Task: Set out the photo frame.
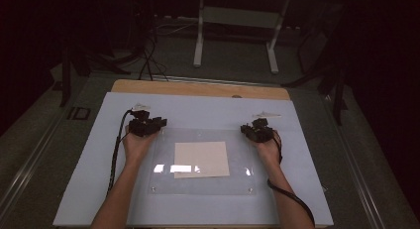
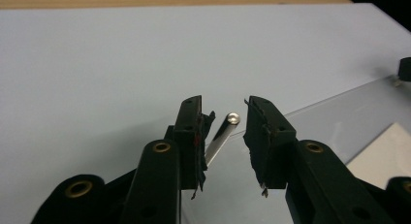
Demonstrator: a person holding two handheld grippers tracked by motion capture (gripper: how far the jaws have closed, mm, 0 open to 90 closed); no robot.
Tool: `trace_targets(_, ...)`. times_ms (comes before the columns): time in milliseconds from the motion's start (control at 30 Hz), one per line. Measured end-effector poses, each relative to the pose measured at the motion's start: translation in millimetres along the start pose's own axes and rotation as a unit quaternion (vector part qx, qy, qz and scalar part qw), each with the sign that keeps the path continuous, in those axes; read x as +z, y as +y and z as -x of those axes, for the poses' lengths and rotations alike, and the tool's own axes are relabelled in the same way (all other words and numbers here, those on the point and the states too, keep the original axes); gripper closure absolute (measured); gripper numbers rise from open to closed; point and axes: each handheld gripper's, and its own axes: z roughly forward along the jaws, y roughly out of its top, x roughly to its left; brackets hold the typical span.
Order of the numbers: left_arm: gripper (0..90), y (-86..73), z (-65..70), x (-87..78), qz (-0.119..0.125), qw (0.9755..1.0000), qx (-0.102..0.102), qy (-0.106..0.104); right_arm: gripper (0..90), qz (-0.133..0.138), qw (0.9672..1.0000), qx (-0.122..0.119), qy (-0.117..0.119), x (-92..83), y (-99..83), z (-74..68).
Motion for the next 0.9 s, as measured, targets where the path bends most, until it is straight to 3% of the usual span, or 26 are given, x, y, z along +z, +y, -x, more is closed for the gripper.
trace_targets(200, 63.4, -0.3, -0.9, -5.7, 0.008, 0.9999, -0.005, -0.009, 74.8, 0.021, 0.9997, -0.014, -0.003, -11.0, 3.7, -1.4)
trace_targets(400, 63.7, -1.2, 1.0, -6.3, 0.006, 0.9999, 0.011, -0.009, 74.9, 0.034, 0.9992, -0.022, -0.004, -18.1, 8.7, 0.2)
trace_targets(700, 78.4, -6.2, 0.8, -6.7, 0.005, 0.9994, 0.031, 0.013, 84.0, 0.034, 0.9992, -0.023, -0.002, -13.9, 4.2, -2.1)
trace_targets(900, 81.6, -10.4, -1.6, -8.2, 0.013, 0.9992, 0.039, 0.005, 84.9, 0.029, 0.9989, -0.036, -0.005, -14.0, 5.3, -2.5)
